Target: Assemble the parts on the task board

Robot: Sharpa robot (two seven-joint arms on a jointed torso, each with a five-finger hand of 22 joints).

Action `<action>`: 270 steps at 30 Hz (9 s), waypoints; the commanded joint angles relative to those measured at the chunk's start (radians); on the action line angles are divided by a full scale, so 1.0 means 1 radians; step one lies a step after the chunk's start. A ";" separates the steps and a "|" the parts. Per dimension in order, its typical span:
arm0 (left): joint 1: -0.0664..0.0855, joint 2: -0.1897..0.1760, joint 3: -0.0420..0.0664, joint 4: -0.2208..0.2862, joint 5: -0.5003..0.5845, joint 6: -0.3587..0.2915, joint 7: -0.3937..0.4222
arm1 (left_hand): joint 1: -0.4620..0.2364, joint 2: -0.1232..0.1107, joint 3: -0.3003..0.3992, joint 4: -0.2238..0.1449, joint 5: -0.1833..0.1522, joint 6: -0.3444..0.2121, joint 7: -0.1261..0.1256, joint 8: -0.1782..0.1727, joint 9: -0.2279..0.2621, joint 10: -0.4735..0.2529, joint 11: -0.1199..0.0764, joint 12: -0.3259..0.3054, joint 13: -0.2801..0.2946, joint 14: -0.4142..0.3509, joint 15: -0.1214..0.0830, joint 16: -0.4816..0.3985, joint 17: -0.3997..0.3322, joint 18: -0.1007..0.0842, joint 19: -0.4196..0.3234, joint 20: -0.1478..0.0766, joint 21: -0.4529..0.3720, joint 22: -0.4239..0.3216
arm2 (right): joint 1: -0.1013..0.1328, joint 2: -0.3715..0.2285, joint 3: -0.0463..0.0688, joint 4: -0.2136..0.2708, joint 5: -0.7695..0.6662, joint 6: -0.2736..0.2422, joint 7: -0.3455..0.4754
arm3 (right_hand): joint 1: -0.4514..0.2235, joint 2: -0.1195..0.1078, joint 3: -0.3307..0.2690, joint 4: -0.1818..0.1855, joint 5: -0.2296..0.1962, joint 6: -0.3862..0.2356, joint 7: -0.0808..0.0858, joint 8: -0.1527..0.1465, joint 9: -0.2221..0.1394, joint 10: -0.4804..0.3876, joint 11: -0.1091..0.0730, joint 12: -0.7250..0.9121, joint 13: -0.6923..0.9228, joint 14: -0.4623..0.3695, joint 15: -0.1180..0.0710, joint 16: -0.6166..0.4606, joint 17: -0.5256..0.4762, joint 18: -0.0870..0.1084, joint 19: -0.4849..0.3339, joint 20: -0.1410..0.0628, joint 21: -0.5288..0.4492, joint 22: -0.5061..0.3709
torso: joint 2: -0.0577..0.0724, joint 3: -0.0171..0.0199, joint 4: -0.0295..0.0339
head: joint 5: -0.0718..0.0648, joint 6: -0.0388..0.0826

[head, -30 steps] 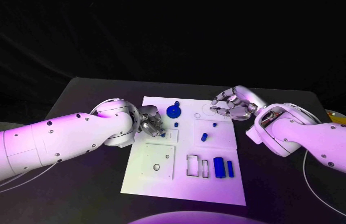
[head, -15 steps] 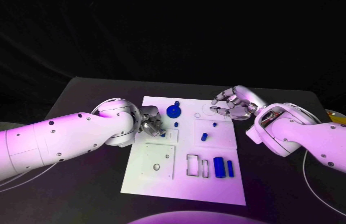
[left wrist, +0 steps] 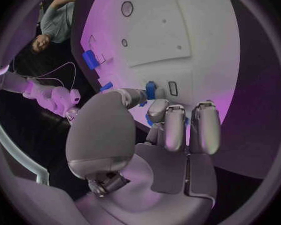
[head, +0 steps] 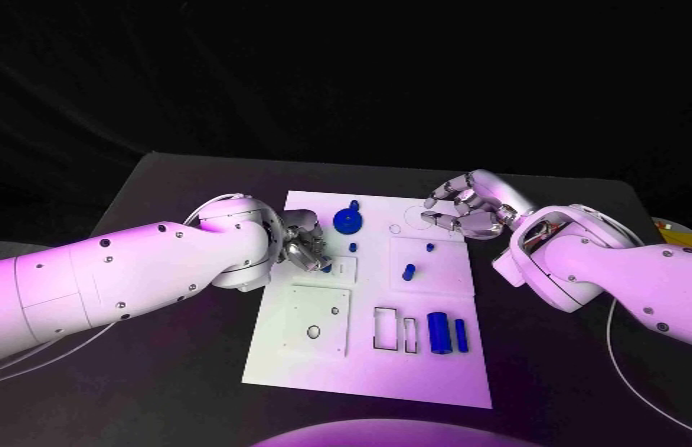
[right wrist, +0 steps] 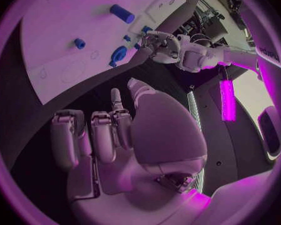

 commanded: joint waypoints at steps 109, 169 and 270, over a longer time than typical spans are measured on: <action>0.066 -0.014 0.076 -0.045 0.111 0.072 -0.073 | -0.272 0.120 -0.442 -0.034 -0.002 0.019 -0.020 -0.104 0.046 -0.007 0.008 -0.010 -0.027 0.043 -0.002 -0.004 0.027 -0.013 0.013 -0.003 -0.004 0.013 | -0.008 -0.002 0.000 -0.022 0.019 -0.004 0.015 | -0.025 -0.002 -0.008 0.004 0.011 -0.020 0.003 0.014 0.009 -0.019 -0.006 -0.027 0.105 0.076 -0.008 -0.019 0.134 0.021 0.026 -0.011 -0.049 0.176 | 0.000 0.0005 -0.0003 | -0.002 0.013; 0.098 0.123 0.020 -0.306 0.086 0.185 -0.050 | -0.147 0.150 -0.426 -0.036 -0.003 0.006 0.011 -0.185 -0.034 -0.032 0.035 -0.008 -0.046 0.041 0.024 -0.003 0.027 -0.009 0.005 0.027 -0.011 0.004 | -0.011 0.009 0.000 -0.030 0.022 -0.015 0.023 | -0.022 0.007 -0.004 0.002 0.019 -0.020 0.001 0.019 0.012 -0.016 -0.007 -0.024 0.108 0.077 -0.009 -0.019 0.136 0.020 0.029 -0.012 -0.046 0.179 | 0.000 -0.0009 -0.0003 | 0.006 0.008; 0.007 -0.059 0.010 -0.014 0.035 0.138 0.002 | 0.022 0.077 0.049 -0.133 -0.010 -0.005 -0.021 -0.007 0.081 0.012 0.005 0.014 -0.030 0.043 -0.001 -0.002 0.028 -0.017 0.031 0.005 0.005 0.046 | -0.028 0.008 0.000 -0.051 0.021 -0.003 0.029 | -0.024 0.011 -0.001 0.005 0.034 -0.023 0.002 0.021 0.013 -0.017 -0.007 -0.027 0.105 0.076 -0.009 -0.021 0.132 0.021 0.027 -0.013 -0.052 0.176 | 0.000 -0.0007 -0.0001 | 0.021 -0.009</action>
